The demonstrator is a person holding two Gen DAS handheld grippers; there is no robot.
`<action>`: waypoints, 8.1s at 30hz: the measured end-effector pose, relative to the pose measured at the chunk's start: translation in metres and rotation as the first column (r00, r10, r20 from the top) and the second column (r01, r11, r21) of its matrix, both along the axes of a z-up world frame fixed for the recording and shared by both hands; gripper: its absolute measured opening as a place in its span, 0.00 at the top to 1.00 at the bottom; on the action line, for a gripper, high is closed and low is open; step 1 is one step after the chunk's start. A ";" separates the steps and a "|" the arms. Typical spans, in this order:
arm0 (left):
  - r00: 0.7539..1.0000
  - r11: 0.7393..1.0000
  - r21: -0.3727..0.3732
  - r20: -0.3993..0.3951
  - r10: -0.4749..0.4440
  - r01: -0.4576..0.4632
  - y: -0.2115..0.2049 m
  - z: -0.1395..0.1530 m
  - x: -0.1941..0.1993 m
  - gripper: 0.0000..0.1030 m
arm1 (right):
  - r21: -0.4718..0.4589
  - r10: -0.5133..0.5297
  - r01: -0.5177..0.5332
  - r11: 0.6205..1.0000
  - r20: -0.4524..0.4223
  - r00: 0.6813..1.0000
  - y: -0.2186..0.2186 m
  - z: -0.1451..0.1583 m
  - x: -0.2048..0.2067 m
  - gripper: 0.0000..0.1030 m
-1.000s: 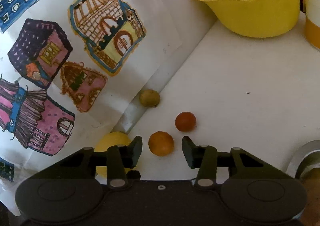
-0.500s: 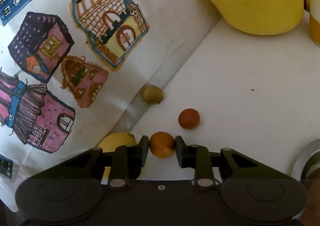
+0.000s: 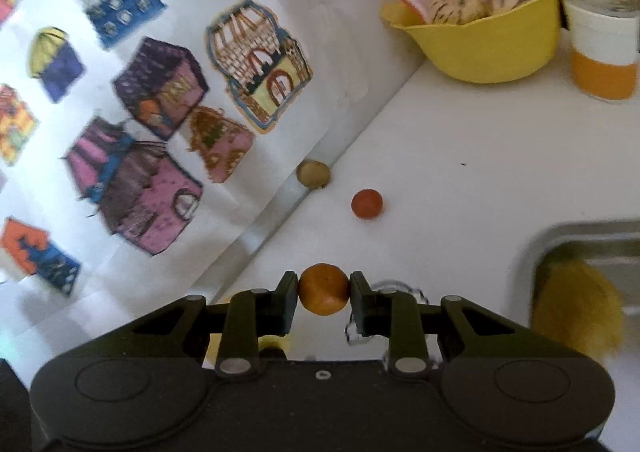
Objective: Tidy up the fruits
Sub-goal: 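Carry the lemon with the left tool while the right tool carries the small orange to the tray, then open the left tool to release the lemon while the right tool releases the small orange, then withdraw both open tools from the tray toward the kiwi and small red fruit, then grasp the small brown kiwi with the left tool while the right tool grasps the small red fruit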
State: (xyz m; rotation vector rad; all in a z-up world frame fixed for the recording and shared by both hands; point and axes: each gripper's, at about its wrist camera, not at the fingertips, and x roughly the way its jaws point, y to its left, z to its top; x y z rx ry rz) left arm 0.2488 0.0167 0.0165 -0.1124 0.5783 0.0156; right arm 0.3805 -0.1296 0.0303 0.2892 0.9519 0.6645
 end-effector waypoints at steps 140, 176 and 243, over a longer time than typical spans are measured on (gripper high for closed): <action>0.997 0.998 0.008 -0.037 0.067 -0.066 0.034 0.055 -0.100 0.01 | -0.460 0.297 -0.136 0.877 0.297 0.908 -0.040 0.095 -0.186 0.01; 0.977 0.974 0.085 0.050 0.205 -0.209 -0.009 0.002 0.103 0.07 | -0.474 0.568 -0.378 0.795 0.366 0.737 -0.011 0.003 0.041 0.20; 0.901 0.885 -0.173 -0.058 0.429 -0.433 0.020 -0.034 0.167 0.65 | -0.521 0.686 -0.505 0.689 0.241 0.687 0.040 -0.028 0.053 0.77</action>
